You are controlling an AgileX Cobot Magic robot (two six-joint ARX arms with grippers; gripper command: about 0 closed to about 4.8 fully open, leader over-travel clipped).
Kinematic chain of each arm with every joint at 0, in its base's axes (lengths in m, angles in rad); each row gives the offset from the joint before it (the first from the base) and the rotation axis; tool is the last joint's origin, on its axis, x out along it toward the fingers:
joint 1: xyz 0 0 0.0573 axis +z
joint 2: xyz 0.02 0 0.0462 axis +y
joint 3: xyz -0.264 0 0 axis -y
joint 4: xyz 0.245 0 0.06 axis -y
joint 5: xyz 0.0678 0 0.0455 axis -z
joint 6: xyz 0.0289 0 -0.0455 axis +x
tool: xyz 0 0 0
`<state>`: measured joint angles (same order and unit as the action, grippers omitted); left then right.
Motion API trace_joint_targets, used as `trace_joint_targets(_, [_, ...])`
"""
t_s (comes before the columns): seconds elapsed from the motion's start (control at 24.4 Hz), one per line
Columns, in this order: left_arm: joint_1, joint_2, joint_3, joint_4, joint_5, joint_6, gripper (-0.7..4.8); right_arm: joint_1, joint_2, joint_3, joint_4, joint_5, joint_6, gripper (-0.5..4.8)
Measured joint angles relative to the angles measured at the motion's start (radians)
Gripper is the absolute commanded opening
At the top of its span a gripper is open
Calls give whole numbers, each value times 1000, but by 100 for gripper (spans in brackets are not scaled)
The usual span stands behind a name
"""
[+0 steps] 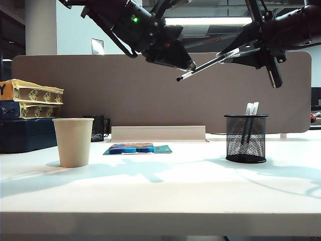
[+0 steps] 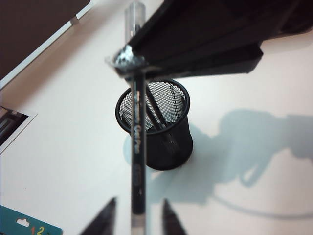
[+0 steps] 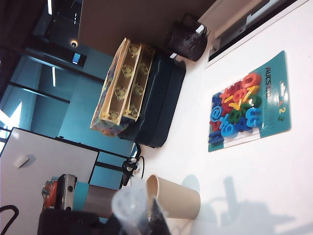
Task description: Pick up one pen and put it in the pen container.
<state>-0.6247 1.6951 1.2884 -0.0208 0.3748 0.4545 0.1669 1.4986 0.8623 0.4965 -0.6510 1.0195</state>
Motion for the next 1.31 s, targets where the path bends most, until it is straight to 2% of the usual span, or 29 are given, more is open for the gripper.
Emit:
trace_joint_targets(0.45, [0,0,0,-75,0,-1,104,0,0,0,12,3,-30,8])
trace_joint_targets(0.53, [0,0,0,-84,-8,-1,125,0,0,6,11,3,-77,8])
trace_joint_targets(0.98, [1,0,0,-214,-145,1,126,-24,0,50,-35,17,-252,8])
trace_joint_targets(1.31, [1,0,0,-268,-155,1,126,-81,0,50,-68,43,-306,8])
